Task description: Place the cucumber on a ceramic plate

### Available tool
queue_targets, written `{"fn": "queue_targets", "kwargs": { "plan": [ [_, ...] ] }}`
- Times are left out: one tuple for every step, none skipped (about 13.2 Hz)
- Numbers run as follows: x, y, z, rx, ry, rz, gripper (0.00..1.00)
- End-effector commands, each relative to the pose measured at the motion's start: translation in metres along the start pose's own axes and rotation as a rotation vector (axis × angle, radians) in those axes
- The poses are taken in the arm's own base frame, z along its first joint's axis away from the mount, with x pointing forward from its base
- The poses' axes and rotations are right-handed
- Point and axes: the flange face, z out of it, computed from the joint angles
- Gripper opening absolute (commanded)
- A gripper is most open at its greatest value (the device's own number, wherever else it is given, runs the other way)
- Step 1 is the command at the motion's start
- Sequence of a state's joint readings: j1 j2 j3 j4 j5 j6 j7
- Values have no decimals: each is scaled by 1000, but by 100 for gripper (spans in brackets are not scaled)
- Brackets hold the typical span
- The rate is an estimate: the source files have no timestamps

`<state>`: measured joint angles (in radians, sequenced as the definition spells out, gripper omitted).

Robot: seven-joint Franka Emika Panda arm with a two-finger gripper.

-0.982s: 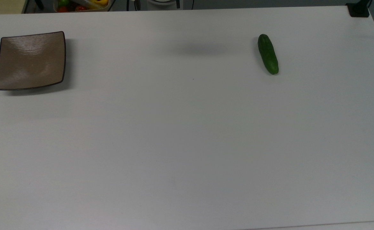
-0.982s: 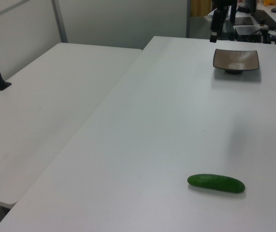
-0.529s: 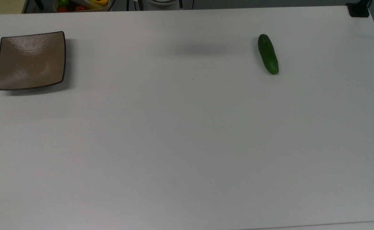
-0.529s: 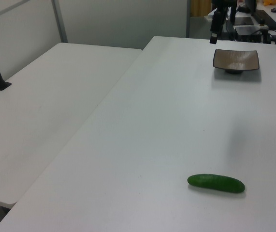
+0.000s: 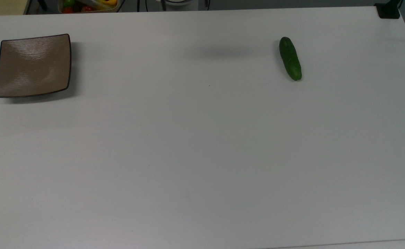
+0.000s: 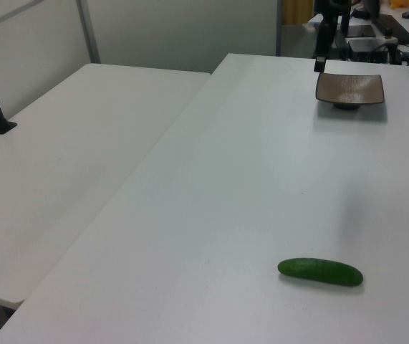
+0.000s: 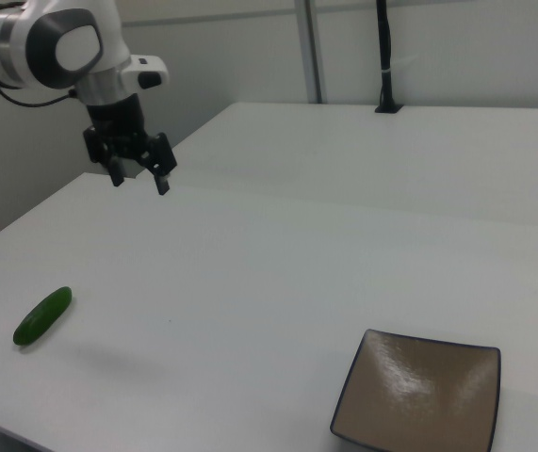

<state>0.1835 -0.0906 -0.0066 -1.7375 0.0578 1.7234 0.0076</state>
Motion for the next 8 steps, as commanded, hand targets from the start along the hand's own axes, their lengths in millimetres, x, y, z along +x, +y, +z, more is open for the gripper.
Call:
{"fn": "queue_targets", "kwargs": {
  "plan": [
    [-11,-48,10,17,-51,-101,100],
    [-13,-62,11,18,-58,-121,100],
    [-17,-85,13,21,-67,-160,100],
    [-20,-107,21,21,-83,-196,100],
    [-23,-121,26,20,-99,-222,100],
    [-26,-136,33,19,-119,-249,100],
    [-30,-151,44,15,-143,-269,100],
    [-31,-160,55,12,-161,-259,100]
  ]
}}
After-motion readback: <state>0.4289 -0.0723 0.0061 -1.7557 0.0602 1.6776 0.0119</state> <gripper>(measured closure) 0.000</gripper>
